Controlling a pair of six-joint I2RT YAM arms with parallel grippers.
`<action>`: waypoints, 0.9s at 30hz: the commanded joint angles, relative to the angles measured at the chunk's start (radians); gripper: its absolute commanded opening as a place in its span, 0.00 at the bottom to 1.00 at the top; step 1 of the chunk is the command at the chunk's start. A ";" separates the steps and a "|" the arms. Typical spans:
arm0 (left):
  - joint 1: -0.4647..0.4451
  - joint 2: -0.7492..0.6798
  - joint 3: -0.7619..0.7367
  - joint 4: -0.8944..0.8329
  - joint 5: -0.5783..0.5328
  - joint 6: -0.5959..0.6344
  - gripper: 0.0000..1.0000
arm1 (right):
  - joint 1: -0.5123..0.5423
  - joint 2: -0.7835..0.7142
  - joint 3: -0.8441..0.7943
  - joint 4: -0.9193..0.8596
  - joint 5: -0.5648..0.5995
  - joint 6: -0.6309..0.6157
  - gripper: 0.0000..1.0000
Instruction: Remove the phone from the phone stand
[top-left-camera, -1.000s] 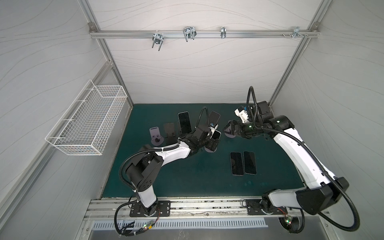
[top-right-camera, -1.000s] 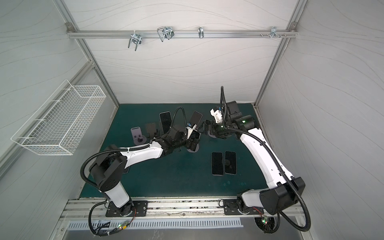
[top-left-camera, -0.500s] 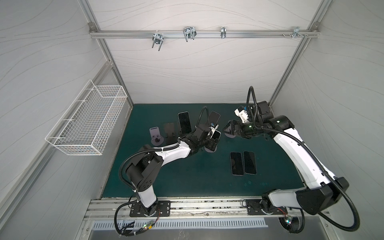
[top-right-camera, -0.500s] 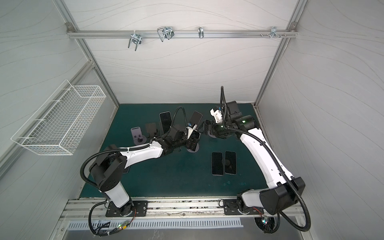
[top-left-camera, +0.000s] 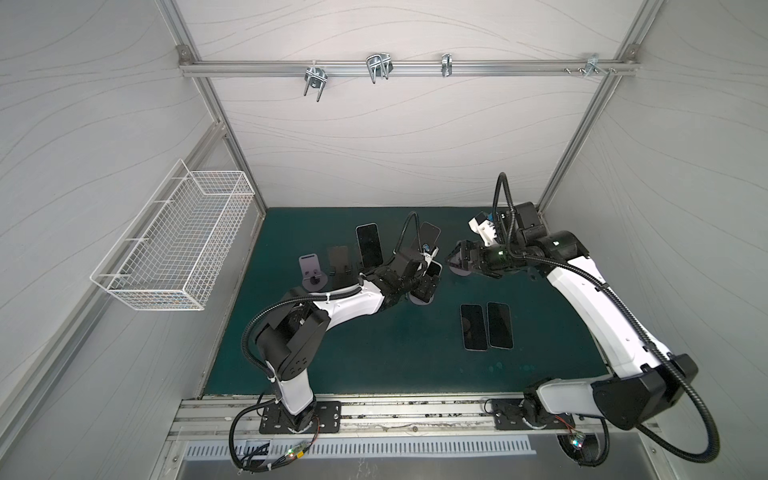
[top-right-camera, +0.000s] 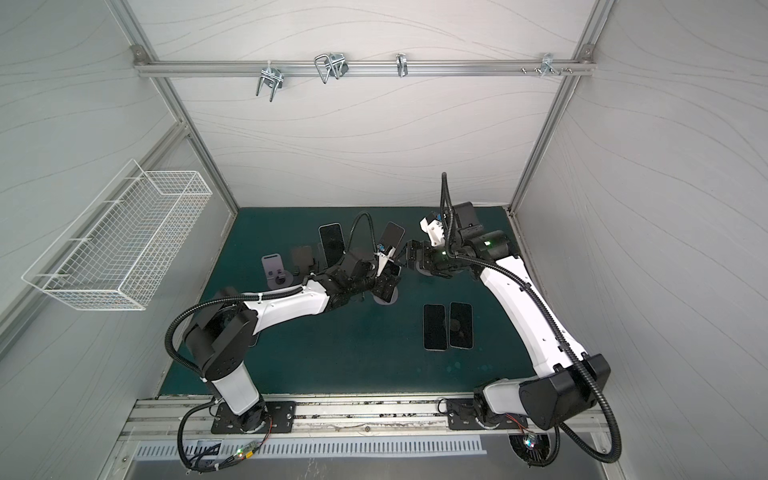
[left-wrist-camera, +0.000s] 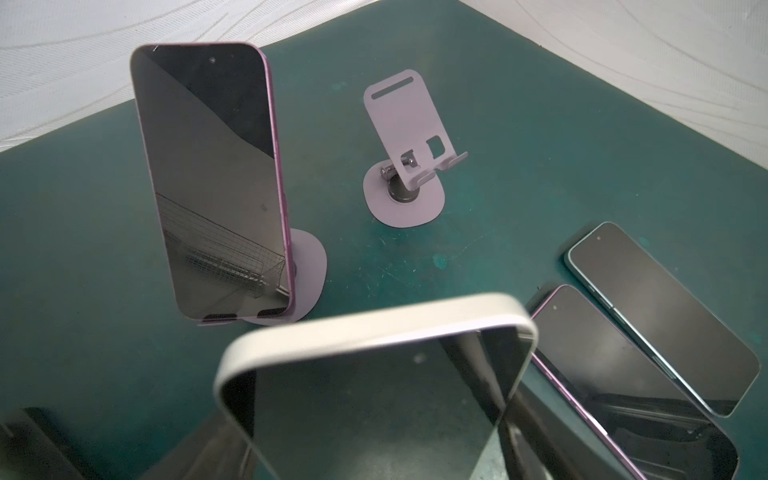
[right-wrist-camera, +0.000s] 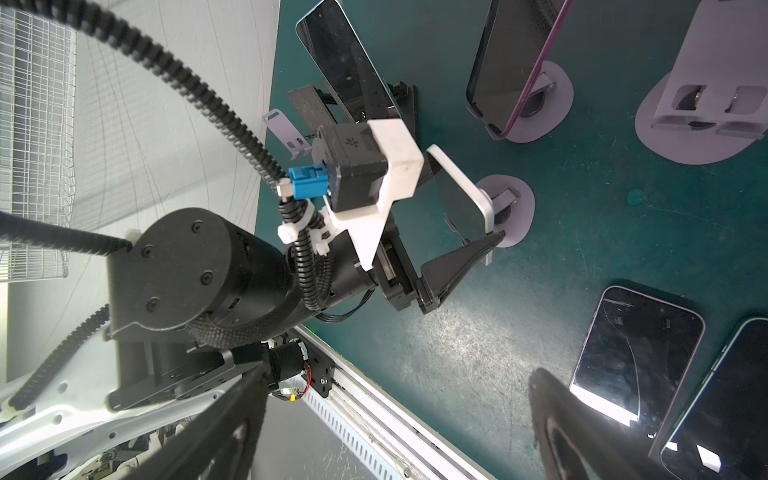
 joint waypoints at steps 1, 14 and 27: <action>-0.011 0.016 0.050 0.001 -0.018 0.010 0.80 | -0.005 -0.017 0.001 0.000 -0.009 0.000 0.99; -0.013 -0.043 0.019 -0.005 -0.049 0.004 0.67 | -0.004 -0.017 -0.002 0.000 -0.008 0.007 0.99; -0.013 -0.164 -0.007 0.005 -0.089 -0.064 0.65 | 0.013 -0.020 -0.004 0.015 0.030 0.047 0.98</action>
